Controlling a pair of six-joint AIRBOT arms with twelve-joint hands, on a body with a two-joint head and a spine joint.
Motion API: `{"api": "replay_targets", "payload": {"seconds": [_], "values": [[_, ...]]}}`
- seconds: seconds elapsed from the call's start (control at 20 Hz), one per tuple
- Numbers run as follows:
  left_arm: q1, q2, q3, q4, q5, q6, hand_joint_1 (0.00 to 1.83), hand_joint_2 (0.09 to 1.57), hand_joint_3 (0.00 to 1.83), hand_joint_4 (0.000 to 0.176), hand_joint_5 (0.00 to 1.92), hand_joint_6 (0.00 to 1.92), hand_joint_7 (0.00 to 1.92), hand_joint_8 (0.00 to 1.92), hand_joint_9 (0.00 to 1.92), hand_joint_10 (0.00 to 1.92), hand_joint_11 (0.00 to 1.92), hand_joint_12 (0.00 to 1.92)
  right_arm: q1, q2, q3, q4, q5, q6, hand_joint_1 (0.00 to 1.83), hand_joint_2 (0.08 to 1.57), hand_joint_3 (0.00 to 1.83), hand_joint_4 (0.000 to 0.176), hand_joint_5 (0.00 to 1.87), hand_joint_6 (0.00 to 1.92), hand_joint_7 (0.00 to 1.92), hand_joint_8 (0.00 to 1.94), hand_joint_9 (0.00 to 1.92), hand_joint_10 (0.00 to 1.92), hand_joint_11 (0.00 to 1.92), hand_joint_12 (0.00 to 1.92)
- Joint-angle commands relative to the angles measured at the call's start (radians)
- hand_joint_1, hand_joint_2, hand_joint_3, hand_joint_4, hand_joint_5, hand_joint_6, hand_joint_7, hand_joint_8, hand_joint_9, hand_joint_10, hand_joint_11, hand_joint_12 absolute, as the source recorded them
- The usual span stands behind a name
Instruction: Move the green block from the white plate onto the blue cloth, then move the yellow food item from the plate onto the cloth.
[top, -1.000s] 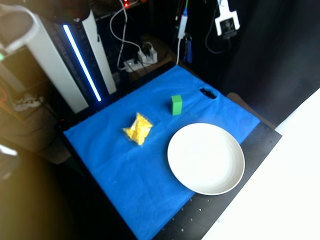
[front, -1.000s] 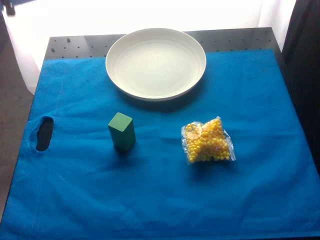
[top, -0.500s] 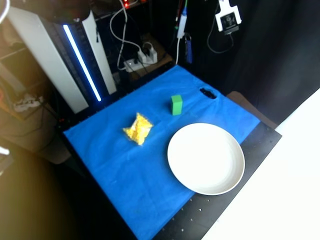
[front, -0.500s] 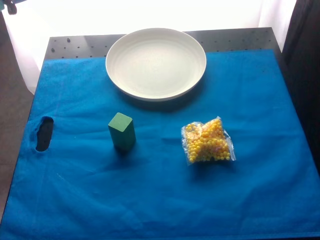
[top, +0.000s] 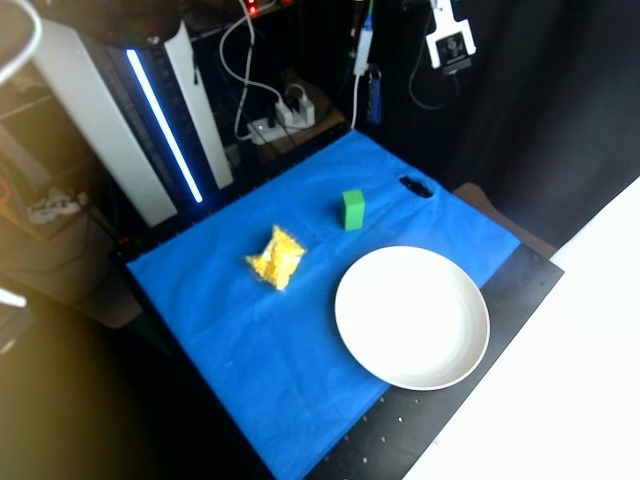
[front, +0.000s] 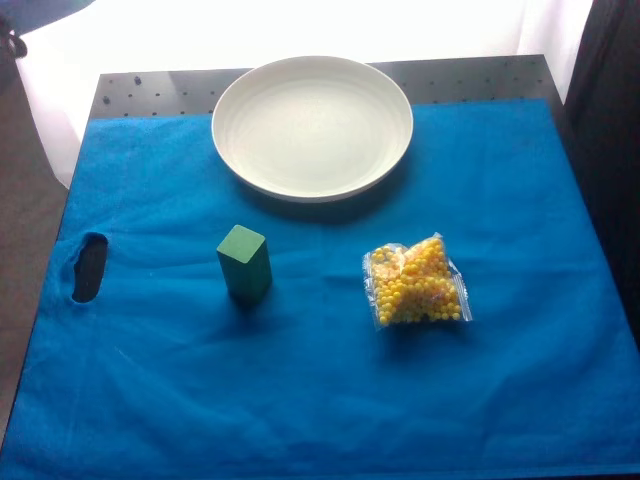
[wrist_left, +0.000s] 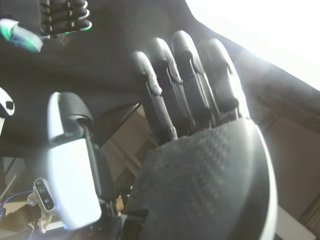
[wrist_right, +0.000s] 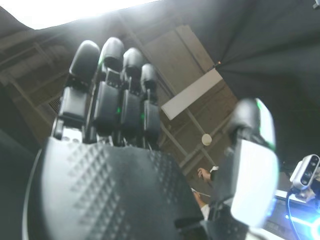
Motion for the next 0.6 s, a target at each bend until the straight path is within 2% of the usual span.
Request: {"api": "replay_targets", "payload": {"seconds": [0.0,0.05,0.1,0.15,0.2,0.25,0.3,0.35,0.4,0.45,0.5,0.55], "values": [[0.000,-0.001,-0.003,-0.031,-0.125,0.004,0.55,1.16,0.01,0.000,1.01,0.03,0.88,0.48,0.78,0.28,0.17,1.06,0.008,-0.001,-0.003,0.018,0.090,0.005,0.29,0.79,0.01,0.000,0.66,0.01,0.74,0.02,0.66,0.05,0.03,1.25],[0.005,-0.001,-0.004,-0.035,-0.131,0.004,0.55,1.21,0.01,0.000,0.96,0.00,0.84,0.44,0.72,0.40,0.16,1.04,0.008,-0.001,-0.005,0.016,0.090,0.005,0.33,0.86,0.01,0.000,0.63,0.00,0.76,0.02,0.69,0.08,0.04,1.36],[0.007,0.000,-0.007,-0.037,-0.138,0.005,0.81,1.23,0.01,0.132,0.78,1.07,0.87,0.45,0.74,0.56,0.26,1.04,0.008,0.007,-0.015,0.013,0.090,0.005,0.32,0.95,0.00,0.000,0.63,0.00,0.82,0.02,0.70,0.22,0.07,1.45],[0.008,0.002,-0.012,-0.037,-0.145,0.006,0.88,1.27,0.01,0.091,0.70,1.36,0.89,0.47,0.74,0.65,0.27,1.15,0.008,0.018,-0.029,0.005,0.090,0.005,0.41,1.12,0.00,0.000,0.66,0.01,0.78,0.01,0.47,0.60,0.01,1.46],[0.008,0.002,-0.015,-0.037,-0.152,0.007,0.94,1.27,0.00,0.029,0.70,1.40,0.91,0.46,0.71,0.80,0.24,1.30,0.008,0.026,-0.041,-0.001,0.093,0.005,0.44,1.17,0.00,0.000,0.72,0.01,0.80,0.01,0.42,0.77,0.00,1.50],[0.014,0.003,-0.022,-0.037,-0.169,0.011,1.11,1.23,0.00,0.036,0.76,1.34,0.82,1.08,0.65,0.90,0.19,1.54,0.008,0.031,-0.051,-0.007,0.101,0.005,0.57,1.22,0.01,0.000,0.72,0.01,0.86,0.04,0.47,0.86,0.00,1.57],[0.023,0.005,-0.029,-0.040,-0.183,0.020,1.13,1.25,0.00,0.032,0.71,1.39,0.77,1.30,0.63,1.06,0.33,1.69,0.008,0.036,-0.060,-0.010,0.110,0.005,0.64,1.27,0.00,0.000,0.85,0.09,0.88,0.08,0.46,0.96,0.05,1.46],[0.039,0.012,-0.043,-0.055,-0.203,0.049,1.13,1.26,0.00,0.016,0.66,1.46,0.77,1.33,0.66,1.09,0.43,1.68,0.007,0.044,-0.074,-0.015,0.120,0.005,0.91,1.28,0.00,0.000,0.72,1.16,0.68,0.73,0.41,1.15,0.01,1.48],[0.061,0.018,-0.056,-0.070,-0.224,0.073,1.11,1.30,0.01,0.000,0.54,1.56,0.75,1.43,0.68,1.09,0.47,1.61,0.006,0.053,-0.089,-0.019,0.129,0.005,0.97,1.32,0.00,0.000,0.63,1.49,0.56,1.15,0.45,1.35,0.21,1.58],[0.070,0.020,-0.061,-0.077,-0.231,0.080,0.96,1.35,0.00,0.000,0.55,1.60,0.75,0.96,0.70,0.98,0.46,1.54,0.005,0.057,-0.097,-0.021,0.135,0.005,0.95,1.30,0.00,0.000,0.64,1.51,0.59,1.15,0.58,1.30,0.35,1.53],[0.078,0.022,-0.064,-0.081,-0.234,0.081,0.96,1.33,0.00,0.000,0.61,1.53,0.83,0.81,0.73,1.02,0.47,1.59,0.004,0.060,-0.103,-0.023,0.140,0.005,0.72,1.25,0.00,0.000,0.18,0.81,0.28,0.60,0.35,0.98,0.22,1.53],[0.081,0.024,-0.067,-0.085,-0.234,0.081,1.13,1.26,0.00,0.000,0.63,1.38,0.86,1.23,0.78,1.06,0.52,1.60,0.004,0.060,-0.106,-0.024,0.142,0.005,0.53,1.27,0.00,0.000,0.19,0.54,0.36,0.44,0.36,0.94,0.26,1.60]]}}
